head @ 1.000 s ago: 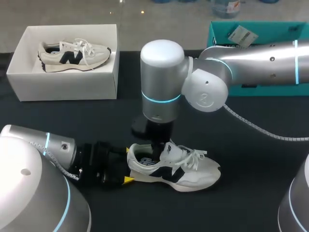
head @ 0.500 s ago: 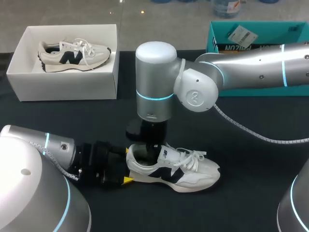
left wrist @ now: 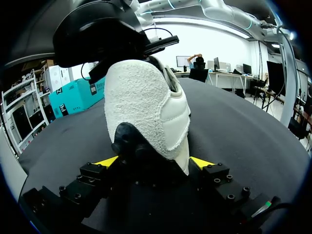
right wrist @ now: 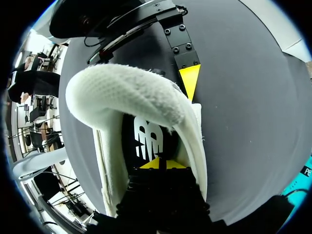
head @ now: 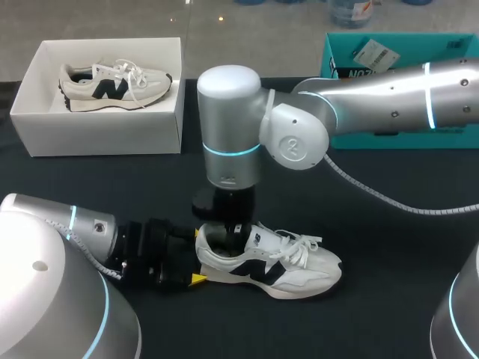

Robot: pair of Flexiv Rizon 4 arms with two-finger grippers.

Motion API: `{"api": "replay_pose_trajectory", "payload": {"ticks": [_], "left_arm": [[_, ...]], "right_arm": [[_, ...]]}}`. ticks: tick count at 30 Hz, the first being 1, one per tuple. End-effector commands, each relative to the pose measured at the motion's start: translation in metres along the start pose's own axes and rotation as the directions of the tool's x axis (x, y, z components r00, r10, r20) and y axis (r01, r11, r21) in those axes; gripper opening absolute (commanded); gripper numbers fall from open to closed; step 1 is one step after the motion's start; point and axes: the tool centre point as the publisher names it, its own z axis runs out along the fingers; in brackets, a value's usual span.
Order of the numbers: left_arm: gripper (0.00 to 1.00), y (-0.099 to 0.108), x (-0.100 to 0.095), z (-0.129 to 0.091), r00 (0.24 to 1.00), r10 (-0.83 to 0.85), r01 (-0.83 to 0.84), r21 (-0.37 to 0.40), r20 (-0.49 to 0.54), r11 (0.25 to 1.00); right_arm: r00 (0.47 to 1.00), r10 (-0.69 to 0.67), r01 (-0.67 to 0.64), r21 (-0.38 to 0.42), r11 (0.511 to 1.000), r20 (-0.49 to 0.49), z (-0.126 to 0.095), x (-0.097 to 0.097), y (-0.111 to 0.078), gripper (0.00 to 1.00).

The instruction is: Take the shoe out of the shoebox, open the shoe tongue, remove and reinsert the insole, then place the shoe into the shoebox

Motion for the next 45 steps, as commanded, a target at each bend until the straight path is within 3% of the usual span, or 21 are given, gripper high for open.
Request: {"api": "replay_pose_trajectory", "payload": {"ticks": [1, 34, 45], "left_arm": [[0.0, 0.001, 0.001, 0.003, 1.0, 0.0, 0.0, -0.004, 0.0, 1.0], [0.0, 0.001, 0.001, 0.003, 1.0, 0.0, 0.0, -0.004, 0.0, 1.0], [0.0, 0.001, 0.001, 0.003, 1.0, 0.0, 0.0, -0.004, 0.0, 1.0]], "right_arm": [[1.0, 0.004, -0.004, 0.007, 1.0, 0.011, 0.016, 0.005, -0.001, 0.0], [0.992, 0.047, -0.048, 0.0, 0.999, 0.119, -0.047, 0.009, -0.025, 0.0], [0.986, 0.082, -0.081, -0.016, 0.997, 0.143, -0.057, 0.01, -0.038, 0.0]]}}
